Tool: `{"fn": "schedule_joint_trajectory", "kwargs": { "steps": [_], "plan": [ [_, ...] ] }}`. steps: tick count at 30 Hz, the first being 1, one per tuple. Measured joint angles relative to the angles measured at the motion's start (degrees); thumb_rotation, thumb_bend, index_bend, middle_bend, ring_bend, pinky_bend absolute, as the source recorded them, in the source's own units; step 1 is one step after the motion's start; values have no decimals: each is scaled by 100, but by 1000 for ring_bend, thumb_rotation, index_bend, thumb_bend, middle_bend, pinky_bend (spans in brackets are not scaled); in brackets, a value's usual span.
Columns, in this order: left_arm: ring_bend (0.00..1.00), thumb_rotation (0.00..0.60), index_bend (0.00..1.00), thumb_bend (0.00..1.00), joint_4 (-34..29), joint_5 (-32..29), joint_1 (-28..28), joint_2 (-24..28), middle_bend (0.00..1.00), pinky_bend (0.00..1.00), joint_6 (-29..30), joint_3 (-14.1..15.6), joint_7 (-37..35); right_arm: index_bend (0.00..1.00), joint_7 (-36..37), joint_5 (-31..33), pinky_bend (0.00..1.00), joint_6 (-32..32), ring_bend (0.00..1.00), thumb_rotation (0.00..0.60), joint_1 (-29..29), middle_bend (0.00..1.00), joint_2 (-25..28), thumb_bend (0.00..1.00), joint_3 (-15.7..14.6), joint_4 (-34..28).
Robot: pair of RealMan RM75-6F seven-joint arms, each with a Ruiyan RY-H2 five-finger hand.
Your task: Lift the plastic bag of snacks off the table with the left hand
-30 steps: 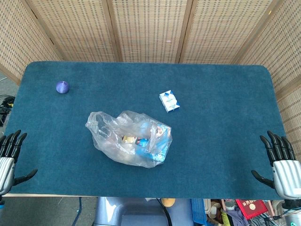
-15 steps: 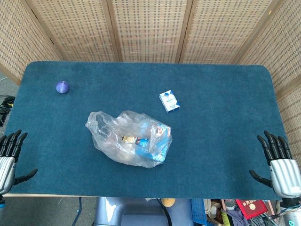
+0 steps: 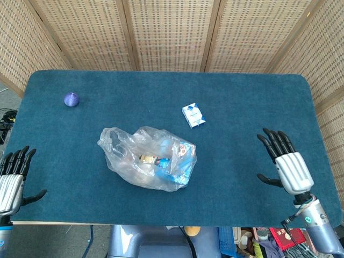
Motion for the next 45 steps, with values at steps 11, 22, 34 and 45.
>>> {"fn": "schedule_joint_trajectory", "kwargs": {
  "steps": [11, 22, 34, 45],
  "plan": [
    [0, 600, 0, 149, 196, -284, -141, -88, 0, 0, -144, -186, -197, 0, -183, 37, 0, -1077, 0, 600, 1248, 0, -828, 0, 396, 312],
    [0, 600, 0, 150, 168, -457, -194, -11, 0, 0, -256, -229, -340, 0, -652, 305, 0, -1703, 0, 600, 2112, 0, -1745, 0, 607, 752],
    [0, 600, 0, 151, 143, -747, -256, 57, 0, 0, -391, -281, -342, 0, -616, 492, 0, -1795, 0, 600, 2708, 0, -2807, 0, 727, 1572],
    [0, 600, 0, 151, 146, -919, -312, 35, 0, 0, -464, -297, -252, 0, 68, 646, 0, -1116, 0, 600, 3222, 0, -3774, 0, 1297, 2289]
  ]
}}
